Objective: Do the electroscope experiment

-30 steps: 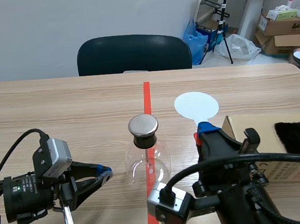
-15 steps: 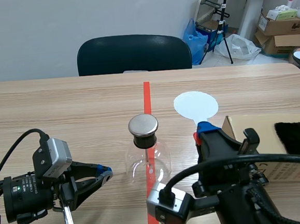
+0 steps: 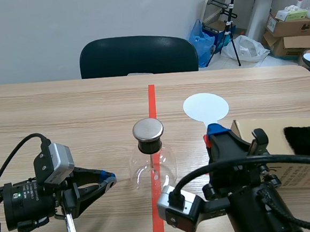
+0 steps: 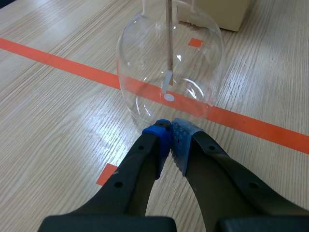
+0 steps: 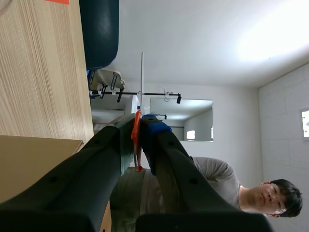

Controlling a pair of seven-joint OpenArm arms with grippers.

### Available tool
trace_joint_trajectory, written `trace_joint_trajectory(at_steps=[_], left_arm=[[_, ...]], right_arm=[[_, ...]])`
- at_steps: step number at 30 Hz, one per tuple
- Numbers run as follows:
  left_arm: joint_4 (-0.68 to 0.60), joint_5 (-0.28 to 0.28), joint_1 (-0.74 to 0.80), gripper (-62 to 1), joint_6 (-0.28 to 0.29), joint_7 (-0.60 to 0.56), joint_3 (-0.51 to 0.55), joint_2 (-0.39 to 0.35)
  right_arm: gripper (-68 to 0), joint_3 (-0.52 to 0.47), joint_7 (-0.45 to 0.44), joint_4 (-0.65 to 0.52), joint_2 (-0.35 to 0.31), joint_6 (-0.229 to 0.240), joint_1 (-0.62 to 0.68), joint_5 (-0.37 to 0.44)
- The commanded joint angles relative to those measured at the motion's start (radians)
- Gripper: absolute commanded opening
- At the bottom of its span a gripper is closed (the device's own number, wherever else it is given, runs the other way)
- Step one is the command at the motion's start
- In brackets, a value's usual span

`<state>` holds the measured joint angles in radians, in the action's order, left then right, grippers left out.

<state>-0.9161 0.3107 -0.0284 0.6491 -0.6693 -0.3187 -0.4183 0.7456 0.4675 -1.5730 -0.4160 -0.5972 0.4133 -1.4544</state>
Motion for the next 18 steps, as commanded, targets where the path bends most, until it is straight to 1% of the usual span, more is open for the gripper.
trace_joint_trajectory(at_steps=[1, 6, 18], left_arm=[[-0.018, -0.014, -0.008, -57.7, 0.001, -0.014, -0.001, 0.002], [-0.018, -0.014, -0.008, -57.7, 0.001, -0.014, -0.001, 0.002], [-0.018, -0.014, -0.008, -57.7, 0.001, -0.014, -0.001, 0.002]], right_arm=[[-66.5, -0.006, -0.011, -0.013, -0.008, -0.010, -0.014, -0.006], [-66.5, -0.006, -0.058, -0.013, -0.008, -0.010, -0.014, -0.006], [-66.5, -0.006, -0.270, -0.013, -0.008, -0.011, -0.014, -0.006]])
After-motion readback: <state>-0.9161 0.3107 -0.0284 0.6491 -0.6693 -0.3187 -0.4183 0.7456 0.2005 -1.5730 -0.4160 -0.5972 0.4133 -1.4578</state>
